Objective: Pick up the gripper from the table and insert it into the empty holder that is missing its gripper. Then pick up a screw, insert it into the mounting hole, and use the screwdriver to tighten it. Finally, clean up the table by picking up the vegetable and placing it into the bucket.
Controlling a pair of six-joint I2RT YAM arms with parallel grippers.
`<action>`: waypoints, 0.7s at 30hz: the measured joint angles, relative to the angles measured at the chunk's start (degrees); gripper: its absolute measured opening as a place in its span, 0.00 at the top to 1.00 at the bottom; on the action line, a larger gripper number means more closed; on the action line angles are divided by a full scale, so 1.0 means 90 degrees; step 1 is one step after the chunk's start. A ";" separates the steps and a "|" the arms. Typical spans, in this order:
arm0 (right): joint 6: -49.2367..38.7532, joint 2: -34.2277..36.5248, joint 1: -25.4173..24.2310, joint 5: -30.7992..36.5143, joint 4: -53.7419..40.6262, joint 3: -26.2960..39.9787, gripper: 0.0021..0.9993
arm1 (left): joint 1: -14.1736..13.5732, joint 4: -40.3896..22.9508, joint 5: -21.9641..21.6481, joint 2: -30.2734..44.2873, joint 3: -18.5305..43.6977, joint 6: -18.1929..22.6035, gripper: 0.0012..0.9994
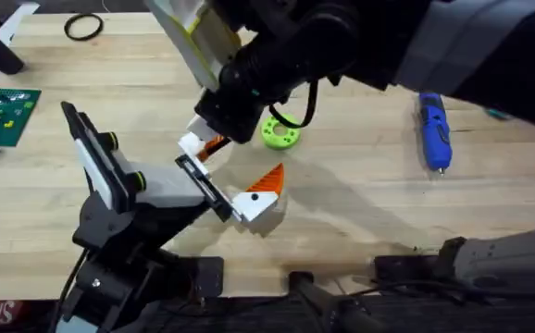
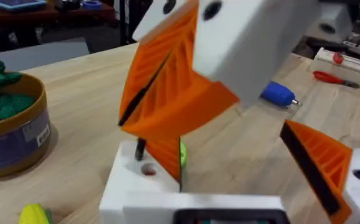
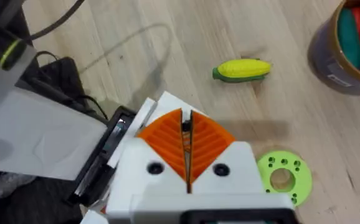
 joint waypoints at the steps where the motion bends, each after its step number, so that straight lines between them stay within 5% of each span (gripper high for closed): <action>1: 0.0003 0.0000 0.0000 0.0000 0.0000 0.0000 0.99 | 0.0000 -0.0002 0.0000 0.0000 0.0000 0.0000 0.02; 21: 0.0073 0.0000 0.0000 0.0000 -0.0292 0.0379 0.99 | 0.0000 0.0000 0.0002 0.0000 0.0000 0.0005 0.02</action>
